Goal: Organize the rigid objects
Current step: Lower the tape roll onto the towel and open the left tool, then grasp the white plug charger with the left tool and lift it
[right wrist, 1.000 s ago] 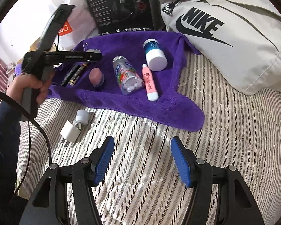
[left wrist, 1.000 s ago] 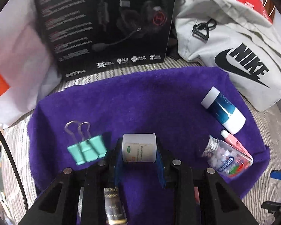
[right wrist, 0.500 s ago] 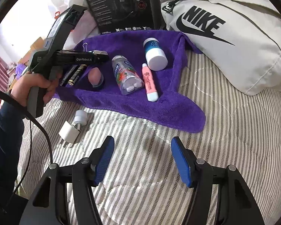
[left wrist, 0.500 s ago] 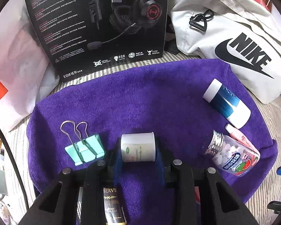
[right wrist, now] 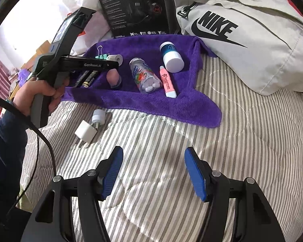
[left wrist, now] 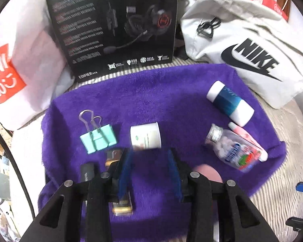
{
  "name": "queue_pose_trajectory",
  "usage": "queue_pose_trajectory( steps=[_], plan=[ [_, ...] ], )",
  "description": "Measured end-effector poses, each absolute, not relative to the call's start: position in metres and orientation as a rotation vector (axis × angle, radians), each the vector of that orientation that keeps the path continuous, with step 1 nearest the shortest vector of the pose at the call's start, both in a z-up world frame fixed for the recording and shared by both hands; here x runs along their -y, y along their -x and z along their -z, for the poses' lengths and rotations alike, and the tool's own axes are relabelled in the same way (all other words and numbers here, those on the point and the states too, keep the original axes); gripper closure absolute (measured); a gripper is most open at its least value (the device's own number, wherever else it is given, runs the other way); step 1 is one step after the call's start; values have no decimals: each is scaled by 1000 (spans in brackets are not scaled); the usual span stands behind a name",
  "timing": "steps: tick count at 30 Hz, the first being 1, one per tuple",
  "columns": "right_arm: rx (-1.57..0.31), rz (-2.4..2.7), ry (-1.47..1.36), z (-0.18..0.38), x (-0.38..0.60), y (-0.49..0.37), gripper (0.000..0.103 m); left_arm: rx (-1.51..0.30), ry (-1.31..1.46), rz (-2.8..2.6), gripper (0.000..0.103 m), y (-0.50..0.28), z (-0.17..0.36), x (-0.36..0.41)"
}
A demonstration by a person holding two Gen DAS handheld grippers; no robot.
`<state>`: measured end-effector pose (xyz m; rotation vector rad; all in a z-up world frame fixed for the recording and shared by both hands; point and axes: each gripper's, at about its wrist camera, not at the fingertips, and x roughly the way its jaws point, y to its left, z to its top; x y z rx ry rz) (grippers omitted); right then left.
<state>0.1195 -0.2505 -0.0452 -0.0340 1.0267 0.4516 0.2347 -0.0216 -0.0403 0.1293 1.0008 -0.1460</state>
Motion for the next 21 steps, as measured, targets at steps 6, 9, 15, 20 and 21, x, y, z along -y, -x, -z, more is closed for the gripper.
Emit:
queue_pose_trajectory(
  steps=[6, 9, 15, 20, 21],
  plan=[
    [-1001, -447, -6, 38, 252, -104, 40, -965, -115, 176, 68, -190, 20, 22],
    [-991, -439, -18, 36, 252, -97, 40, -960, -105, 193, 68, -168, 18, 24],
    [-997, -408, -31, 37, 257, -86, 40, -975, -87, 245, 68, -127, 29, 38],
    [-999, -384, -41, 38, 264, -76, 39, -998, -71, 276, 68, -107, 39, 50],
    [-1001, -384, -43, 40, 265, -75, 35, -1003, -69, 282, 68, -104, 42, 52]
  ],
)
